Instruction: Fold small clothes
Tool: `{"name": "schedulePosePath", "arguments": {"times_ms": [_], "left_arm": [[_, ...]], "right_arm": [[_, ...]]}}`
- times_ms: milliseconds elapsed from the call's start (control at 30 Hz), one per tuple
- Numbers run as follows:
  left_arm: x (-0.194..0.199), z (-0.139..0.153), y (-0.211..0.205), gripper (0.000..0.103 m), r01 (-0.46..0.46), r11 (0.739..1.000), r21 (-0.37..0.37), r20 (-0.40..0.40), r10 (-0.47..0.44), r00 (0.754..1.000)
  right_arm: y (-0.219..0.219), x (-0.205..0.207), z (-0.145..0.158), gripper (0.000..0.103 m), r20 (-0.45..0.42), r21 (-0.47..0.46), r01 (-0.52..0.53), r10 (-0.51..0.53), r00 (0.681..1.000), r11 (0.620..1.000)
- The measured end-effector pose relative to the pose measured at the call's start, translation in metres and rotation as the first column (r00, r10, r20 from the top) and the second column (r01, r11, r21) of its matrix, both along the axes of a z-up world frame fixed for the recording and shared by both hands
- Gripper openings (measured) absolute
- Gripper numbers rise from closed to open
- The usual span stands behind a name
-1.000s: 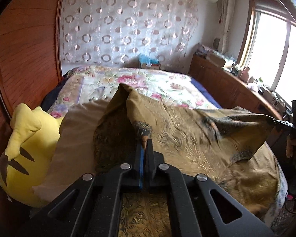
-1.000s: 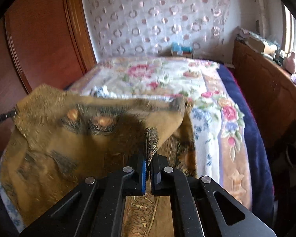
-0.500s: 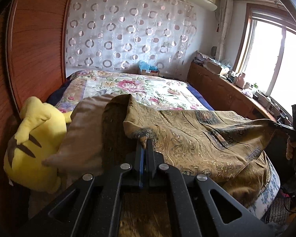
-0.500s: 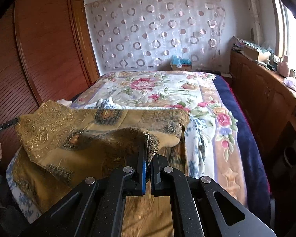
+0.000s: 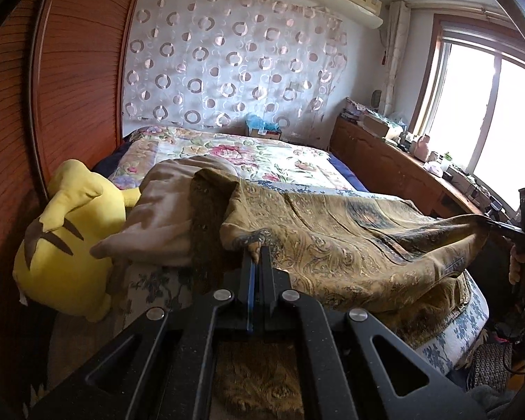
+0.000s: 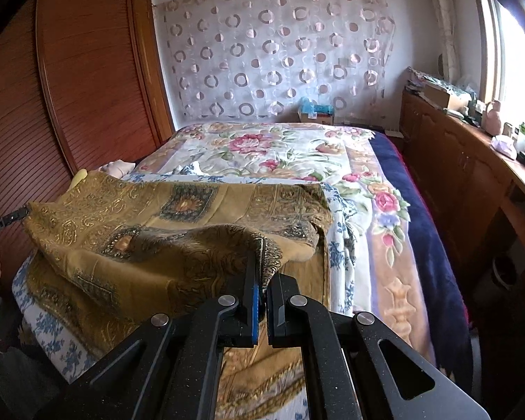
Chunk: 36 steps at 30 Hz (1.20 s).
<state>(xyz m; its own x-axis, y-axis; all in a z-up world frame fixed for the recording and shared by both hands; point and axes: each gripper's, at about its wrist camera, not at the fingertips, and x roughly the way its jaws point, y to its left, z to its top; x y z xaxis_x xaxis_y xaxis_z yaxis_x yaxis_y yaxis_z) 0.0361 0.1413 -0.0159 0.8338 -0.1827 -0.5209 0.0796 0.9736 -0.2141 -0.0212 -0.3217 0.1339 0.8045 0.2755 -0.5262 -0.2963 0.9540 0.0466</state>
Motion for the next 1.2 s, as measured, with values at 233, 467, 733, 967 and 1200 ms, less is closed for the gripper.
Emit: {"name": "schedulePosePath", "arguments": {"times_ms": [233, 467, 733, 967, 1200], "left_arm": [[-0.013, -0.014, 0.003, 0.002, -0.010, 1.000, 0.012, -0.031, 0.011, 0.999], [-0.015, -0.047, -0.004, 0.002, -0.008, 0.998, 0.068, -0.120, 0.016, 0.993], [-0.021, -0.054, -0.004, 0.040, -0.026, 0.995, 0.094, -0.126, 0.037, 0.991], [-0.018, -0.053, -0.008, 0.064, -0.025, 0.993, 0.113, -0.127, 0.039, 0.991], [-0.018, -0.063, -0.010, 0.067, -0.054, 0.984, 0.168, -0.145, 0.079, 0.986]], "right_arm": [[-0.004, -0.019, -0.004, 0.003, -0.003, -0.011, -0.001, 0.001, 1.000, 1.000], [-0.010, -0.012, -0.040, 0.003, -0.097, -0.028, 0.010, -0.013, 0.995, 1.000], [0.000, 0.002, -0.047, 0.046, -0.101, -0.126, 0.076, -0.089, 0.991, 0.989], [0.023, 0.011, -0.041, 0.048, -0.040, -0.136, 0.070, -0.076, 0.996, 0.988], [0.062, 0.037, -0.069, 0.048, -0.055, -0.120, -0.015, 0.008, 0.998, 0.993]]}}
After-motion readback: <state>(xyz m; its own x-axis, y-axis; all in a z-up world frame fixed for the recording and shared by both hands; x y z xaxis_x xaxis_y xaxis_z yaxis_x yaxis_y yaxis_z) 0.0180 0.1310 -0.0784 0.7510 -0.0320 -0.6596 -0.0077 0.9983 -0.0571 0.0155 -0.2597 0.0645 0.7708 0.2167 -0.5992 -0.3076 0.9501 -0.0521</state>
